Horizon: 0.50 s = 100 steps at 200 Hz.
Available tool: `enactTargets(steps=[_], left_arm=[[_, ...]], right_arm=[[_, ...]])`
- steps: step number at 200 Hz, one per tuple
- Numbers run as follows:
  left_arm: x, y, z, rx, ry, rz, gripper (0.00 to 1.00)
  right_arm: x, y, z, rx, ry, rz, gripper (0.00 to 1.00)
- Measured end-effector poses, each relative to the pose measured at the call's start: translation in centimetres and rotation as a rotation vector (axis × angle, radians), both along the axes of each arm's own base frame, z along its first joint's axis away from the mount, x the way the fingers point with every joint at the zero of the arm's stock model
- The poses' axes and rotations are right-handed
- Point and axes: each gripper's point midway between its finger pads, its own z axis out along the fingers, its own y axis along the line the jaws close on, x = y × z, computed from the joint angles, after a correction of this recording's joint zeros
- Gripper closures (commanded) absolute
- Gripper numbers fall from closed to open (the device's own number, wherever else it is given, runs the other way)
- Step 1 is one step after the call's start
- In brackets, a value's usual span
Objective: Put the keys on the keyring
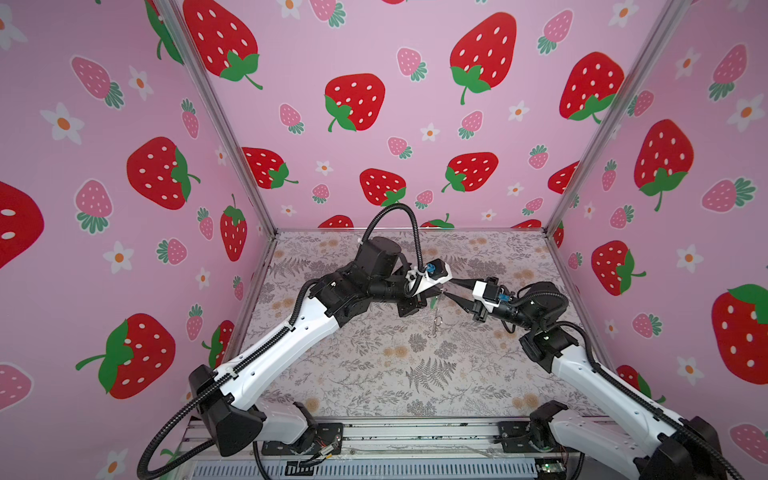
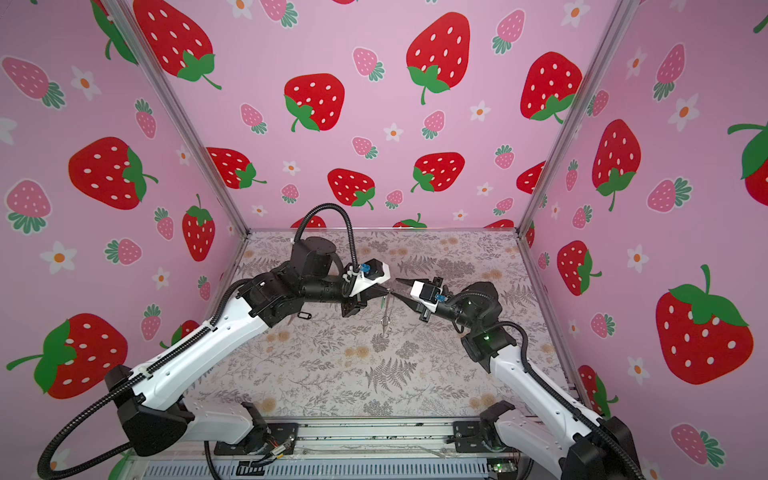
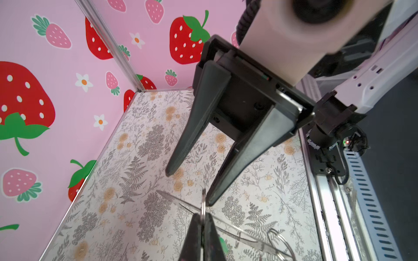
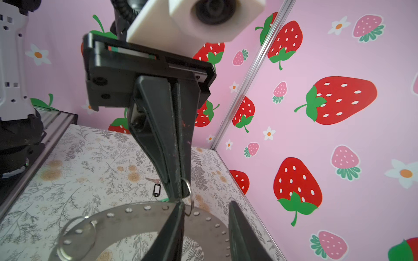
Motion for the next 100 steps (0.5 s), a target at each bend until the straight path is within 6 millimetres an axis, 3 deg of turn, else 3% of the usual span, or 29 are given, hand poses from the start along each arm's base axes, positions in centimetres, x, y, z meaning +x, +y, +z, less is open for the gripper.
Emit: enactTargets(steps=[46, 100], left_arm=[[1.5, -0.5, 0.2, 0.172, -0.028, 0.093, 1.0], [1.5, -0.2, -0.6, 0.302, -0.02, 0.131, 1.0]], right_arm=[[0.7, -0.2, -0.8, -0.054, -0.006, -0.049, 0.71], [0.8, -0.2, -1.0, -0.071, -0.008, -0.055, 0.73]])
